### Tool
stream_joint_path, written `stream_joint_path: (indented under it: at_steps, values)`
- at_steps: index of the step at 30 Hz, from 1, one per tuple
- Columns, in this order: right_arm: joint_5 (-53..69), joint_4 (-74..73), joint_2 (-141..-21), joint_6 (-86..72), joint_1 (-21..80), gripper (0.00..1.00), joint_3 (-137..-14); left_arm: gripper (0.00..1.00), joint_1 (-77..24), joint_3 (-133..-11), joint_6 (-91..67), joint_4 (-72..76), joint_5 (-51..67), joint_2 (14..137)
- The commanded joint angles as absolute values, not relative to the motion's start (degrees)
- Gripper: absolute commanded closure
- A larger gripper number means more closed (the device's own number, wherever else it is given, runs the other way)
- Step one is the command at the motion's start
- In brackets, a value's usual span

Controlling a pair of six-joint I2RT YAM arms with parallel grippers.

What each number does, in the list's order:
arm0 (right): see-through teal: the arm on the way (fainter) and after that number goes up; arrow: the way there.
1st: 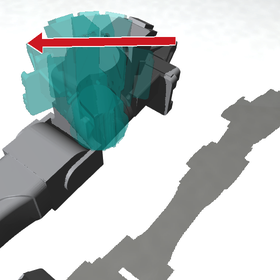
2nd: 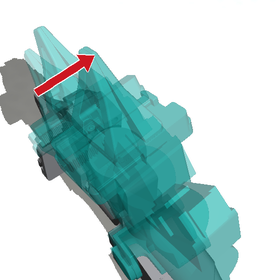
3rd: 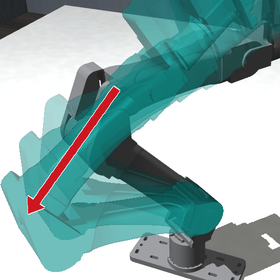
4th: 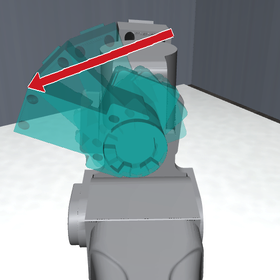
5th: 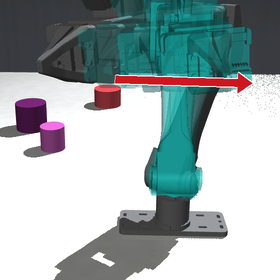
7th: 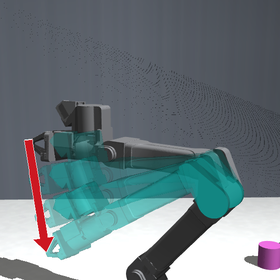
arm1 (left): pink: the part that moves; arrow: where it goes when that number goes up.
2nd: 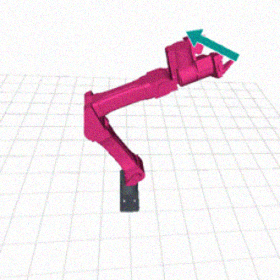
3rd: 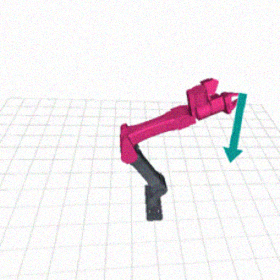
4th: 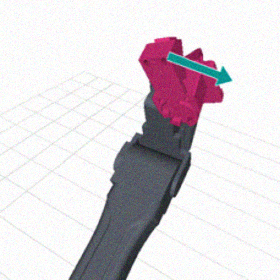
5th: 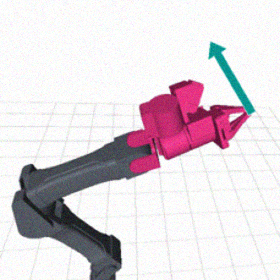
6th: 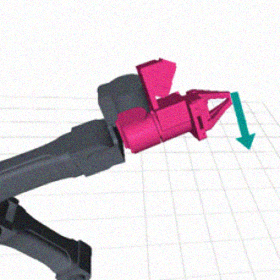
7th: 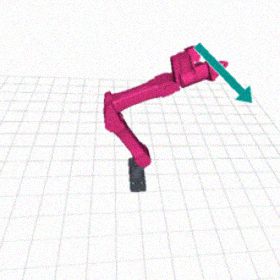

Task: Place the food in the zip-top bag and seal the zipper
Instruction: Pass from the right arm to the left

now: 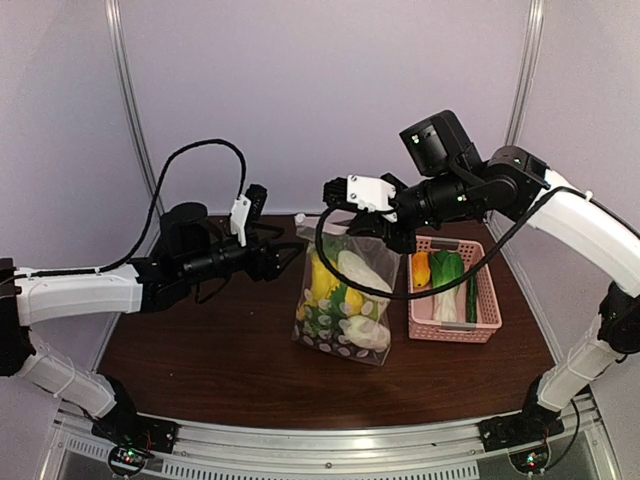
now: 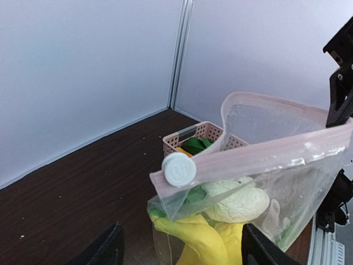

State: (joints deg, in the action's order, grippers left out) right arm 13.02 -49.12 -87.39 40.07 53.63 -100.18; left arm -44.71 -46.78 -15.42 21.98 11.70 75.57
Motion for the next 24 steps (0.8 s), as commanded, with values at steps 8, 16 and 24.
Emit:
stream_joint_path:
  at_steps: [8,16,24]
  values:
    - [15.4,-48.8,-86.0,40.5,53.6,0.96,-100.6,0.4,-38.7,-54.5,-20.8,29.3,35.5,84.5]
    - [15.6,-49.3,-86.8,40.6,53.6,0.95,-101.4,0.6,-37.5,-55.4,-23.7,33.6,40.5,88.2]
    - [14.4,-49.3,-87.3,41.0,53.6,0.94,-100.8,0.87,-37.0,-54.1,-24.8,35.2,39.2,86.7]
